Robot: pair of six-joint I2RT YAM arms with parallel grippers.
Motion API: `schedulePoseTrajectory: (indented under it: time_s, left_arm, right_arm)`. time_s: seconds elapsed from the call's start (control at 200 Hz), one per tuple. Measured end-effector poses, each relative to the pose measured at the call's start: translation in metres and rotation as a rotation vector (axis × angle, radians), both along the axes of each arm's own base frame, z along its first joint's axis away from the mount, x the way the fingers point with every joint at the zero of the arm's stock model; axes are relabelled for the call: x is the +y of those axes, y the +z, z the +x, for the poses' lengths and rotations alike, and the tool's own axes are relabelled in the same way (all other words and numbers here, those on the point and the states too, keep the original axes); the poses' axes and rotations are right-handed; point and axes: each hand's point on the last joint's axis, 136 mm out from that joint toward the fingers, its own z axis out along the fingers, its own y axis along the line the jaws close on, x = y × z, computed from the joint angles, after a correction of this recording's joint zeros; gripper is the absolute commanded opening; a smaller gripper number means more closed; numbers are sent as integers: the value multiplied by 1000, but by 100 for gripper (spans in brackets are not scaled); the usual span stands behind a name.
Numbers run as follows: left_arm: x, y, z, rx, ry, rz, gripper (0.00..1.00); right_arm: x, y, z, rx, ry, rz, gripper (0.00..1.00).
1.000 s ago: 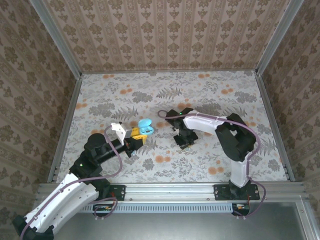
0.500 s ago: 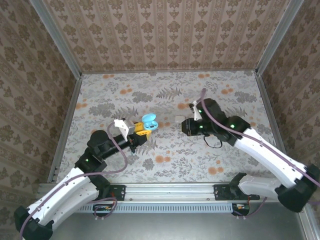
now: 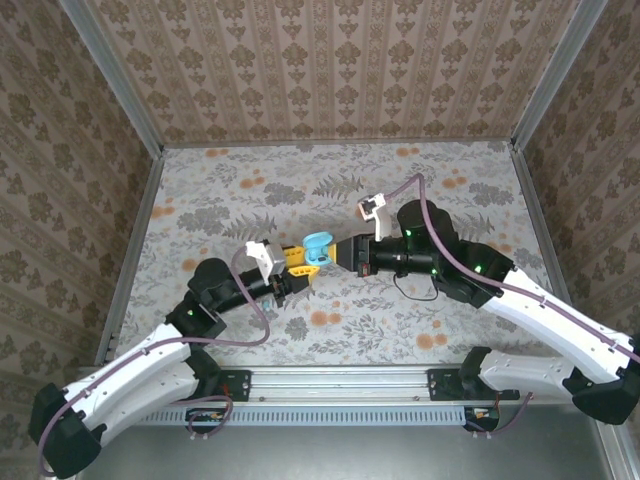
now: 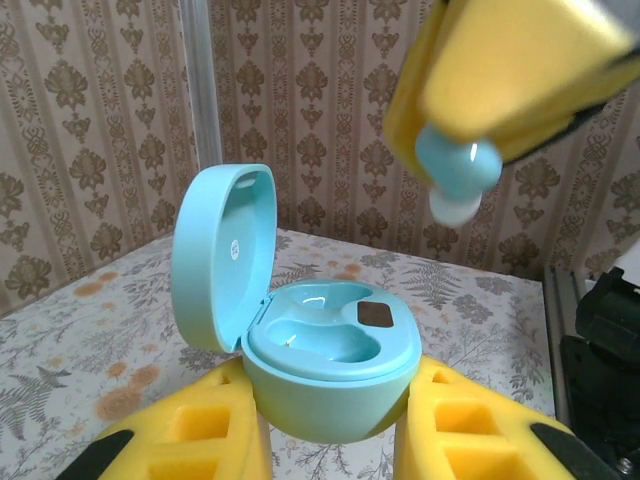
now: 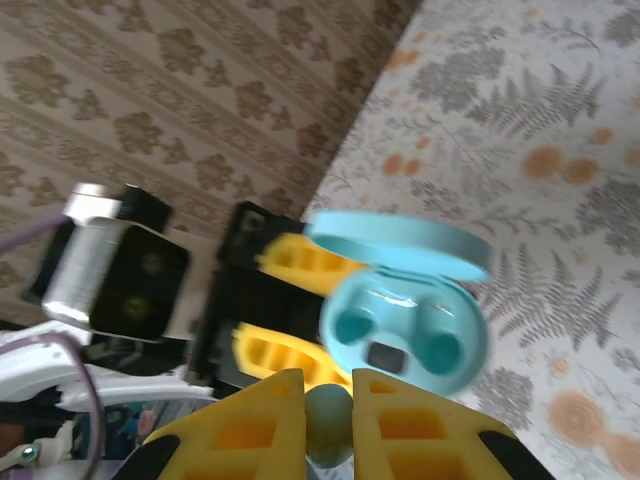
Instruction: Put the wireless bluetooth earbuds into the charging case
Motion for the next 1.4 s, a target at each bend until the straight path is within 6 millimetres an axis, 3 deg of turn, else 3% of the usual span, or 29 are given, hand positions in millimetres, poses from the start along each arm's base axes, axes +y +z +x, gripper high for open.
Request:
schedulePoseTrajectory:
  time_s: [0.14, 0.48, 1.205, 1.4]
  left_arm:
    - [0, 2, -1, -8, -7, -4, 18]
    - [-1, 2, -3, -12, -13, -2, 18]
    - [-1, 2, -3, -13, -13, -3, 18]
    - [-1, 2, -3, -13, -13, -3, 18]
  right_arm:
    - [8, 8, -2, -16, 20, 26, 14]
    - [33, -13, -4, 19, 62, -14, 14]
    - [31, -17, 10, -9, -40, -42, 16]
    - [38, -21, 12, -4, -37, -40, 16]
